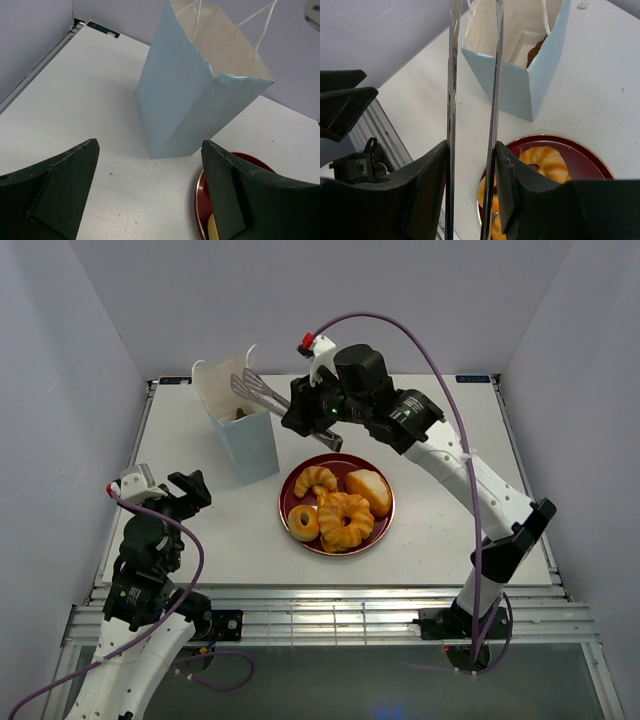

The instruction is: Place the fake bread into the paper bag

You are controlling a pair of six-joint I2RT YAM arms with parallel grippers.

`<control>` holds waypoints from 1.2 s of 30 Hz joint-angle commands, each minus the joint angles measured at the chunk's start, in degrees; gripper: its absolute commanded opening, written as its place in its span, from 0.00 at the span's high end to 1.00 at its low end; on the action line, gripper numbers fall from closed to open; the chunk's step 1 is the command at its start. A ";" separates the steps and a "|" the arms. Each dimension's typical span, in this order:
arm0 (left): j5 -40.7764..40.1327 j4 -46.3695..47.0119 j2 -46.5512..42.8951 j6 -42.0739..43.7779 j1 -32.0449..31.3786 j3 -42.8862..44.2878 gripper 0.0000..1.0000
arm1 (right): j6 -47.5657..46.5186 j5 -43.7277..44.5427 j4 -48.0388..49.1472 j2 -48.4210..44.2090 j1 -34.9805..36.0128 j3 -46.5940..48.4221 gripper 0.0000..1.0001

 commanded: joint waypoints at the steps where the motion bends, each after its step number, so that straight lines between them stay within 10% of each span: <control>1: -0.12 0.50 0.58 0.12 -0.07 -0.49 0.07 | -0.43 -0.86 2.84 -5.46 -0.13 -2.75 0.54; 36: -0.03 0.33 1.19 0.12 -0.07 -0.40 0.07 | 3.26 16.80 2.04 -46.16 -0.30 -63.39 0.50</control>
